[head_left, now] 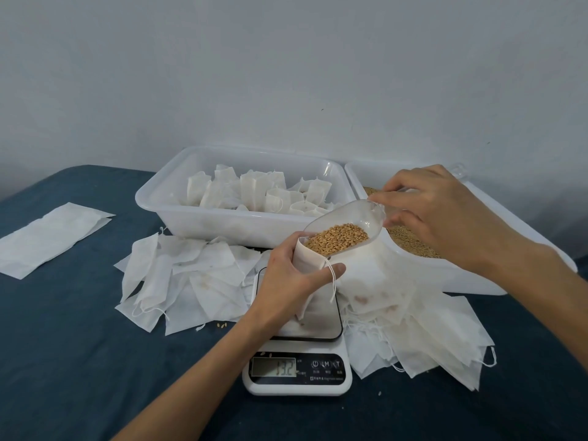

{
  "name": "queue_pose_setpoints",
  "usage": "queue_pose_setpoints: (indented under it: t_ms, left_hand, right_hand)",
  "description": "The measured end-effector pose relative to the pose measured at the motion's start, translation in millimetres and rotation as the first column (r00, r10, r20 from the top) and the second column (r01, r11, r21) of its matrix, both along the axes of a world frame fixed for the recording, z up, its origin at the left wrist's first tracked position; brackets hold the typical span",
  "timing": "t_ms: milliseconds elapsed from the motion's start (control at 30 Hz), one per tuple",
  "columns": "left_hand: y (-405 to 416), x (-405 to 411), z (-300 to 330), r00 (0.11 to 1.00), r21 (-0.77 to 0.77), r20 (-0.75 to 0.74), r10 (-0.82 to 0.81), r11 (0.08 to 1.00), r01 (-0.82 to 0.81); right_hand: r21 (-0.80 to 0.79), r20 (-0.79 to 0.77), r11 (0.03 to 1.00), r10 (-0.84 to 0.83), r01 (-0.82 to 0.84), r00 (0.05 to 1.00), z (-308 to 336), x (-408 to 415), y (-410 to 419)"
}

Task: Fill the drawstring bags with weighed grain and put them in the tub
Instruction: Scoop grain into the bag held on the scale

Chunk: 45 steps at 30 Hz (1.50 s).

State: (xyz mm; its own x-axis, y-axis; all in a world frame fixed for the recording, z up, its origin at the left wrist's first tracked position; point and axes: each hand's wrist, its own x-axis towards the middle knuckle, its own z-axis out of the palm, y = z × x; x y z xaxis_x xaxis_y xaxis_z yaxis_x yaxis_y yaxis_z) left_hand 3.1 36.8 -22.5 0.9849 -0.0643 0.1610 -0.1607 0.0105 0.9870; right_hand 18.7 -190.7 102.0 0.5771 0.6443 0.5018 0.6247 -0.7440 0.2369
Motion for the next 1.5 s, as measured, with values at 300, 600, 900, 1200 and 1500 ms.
queue_pose_setpoints:
  t_ms: [300, 600, 900, 1200, 1500]
  left_hand:
    - [0.6, 1.2, -2.1, 1.000, 0.005, 0.007, 0.004, 1.000, -0.004]
    - [0.5, 1.5, -2.8, 1.000, 0.006, 0.017, 0.007, 1.000, -0.007]
    - [1.2, 1.7, -3.2, 0.999, 0.005, 0.032, 0.007, 1.000, -0.007]
    - [0.4, 1.7, -2.3, 0.999, 0.005, 0.034, 0.011, 1.000, -0.012]
    - [0.2, 1.4, -1.4, 0.999, -0.003, 0.030, 0.016, 1.000, -0.015]
  right_hand:
    - [0.010, 0.001, 1.000, -0.006, 0.006, 1.000, -1.4, 2.2, -0.8]
    - [0.014, -0.007, 1.000, -0.007, 0.007, 1.000, -2.8, 2.8, -1.7]
    - [0.024, -0.040, 0.999, -0.022, 0.023, 0.999, -2.7, 0.8, -1.7]
    - [0.018, -0.047, 0.999, -0.026, 0.027, 0.999, -4.1, 3.6, -3.6]
    - [0.023, -0.066, 0.999, -0.033, 0.035, 0.997, -5.3, 4.6, -3.8]
